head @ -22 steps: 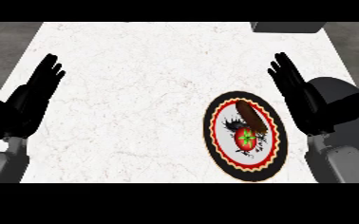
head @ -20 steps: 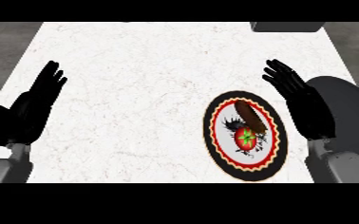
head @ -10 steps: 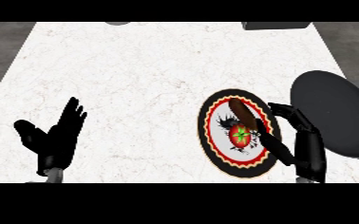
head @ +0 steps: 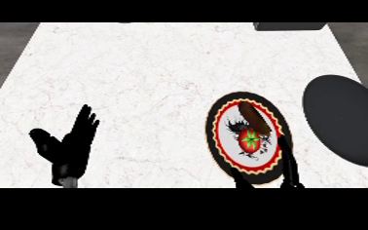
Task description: Pick the tomato from the plate and place it in the pan
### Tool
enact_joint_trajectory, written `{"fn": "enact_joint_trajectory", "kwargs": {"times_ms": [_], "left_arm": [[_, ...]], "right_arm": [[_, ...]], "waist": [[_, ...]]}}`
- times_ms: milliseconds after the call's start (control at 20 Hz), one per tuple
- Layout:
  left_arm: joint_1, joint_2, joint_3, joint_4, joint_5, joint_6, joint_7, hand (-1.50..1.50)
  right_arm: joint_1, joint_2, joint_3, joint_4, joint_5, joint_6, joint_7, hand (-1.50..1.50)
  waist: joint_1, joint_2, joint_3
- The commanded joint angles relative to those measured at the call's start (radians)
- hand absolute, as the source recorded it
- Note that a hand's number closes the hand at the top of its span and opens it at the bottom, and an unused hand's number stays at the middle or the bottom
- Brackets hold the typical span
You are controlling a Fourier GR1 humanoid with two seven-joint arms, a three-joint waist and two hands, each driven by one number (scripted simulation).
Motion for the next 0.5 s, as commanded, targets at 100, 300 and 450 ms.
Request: {"fn": "enact_joint_trajectory", "kwargs": {"times_ms": [100,300,450], "left_arm": [[-0.015,-0.037,-0.019,0.031,-0.021,0.005,-0.021,0.00],[-0.027,-0.031,-0.014,0.023,-0.015,-0.002,0.002,0.00],[-0.019,-0.055,-0.046,0.015,-0.047,0.032,-0.007,0.00]], "right_arm": [[0.032,0.049,-0.091,-0.128,0.364,0.101,0.352,-1.50],[-0.073,0.073,-0.164,-0.180,0.497,0.382,0.584,-1.50],[-0.112,0.048,-0.157,-0.142,0.530,0.591,0.707,-1.50]], "waist": [[0.008,0.006,-0.002],[0.014,0.006,-0.001],[0.028,0.012,-0.003]]}}
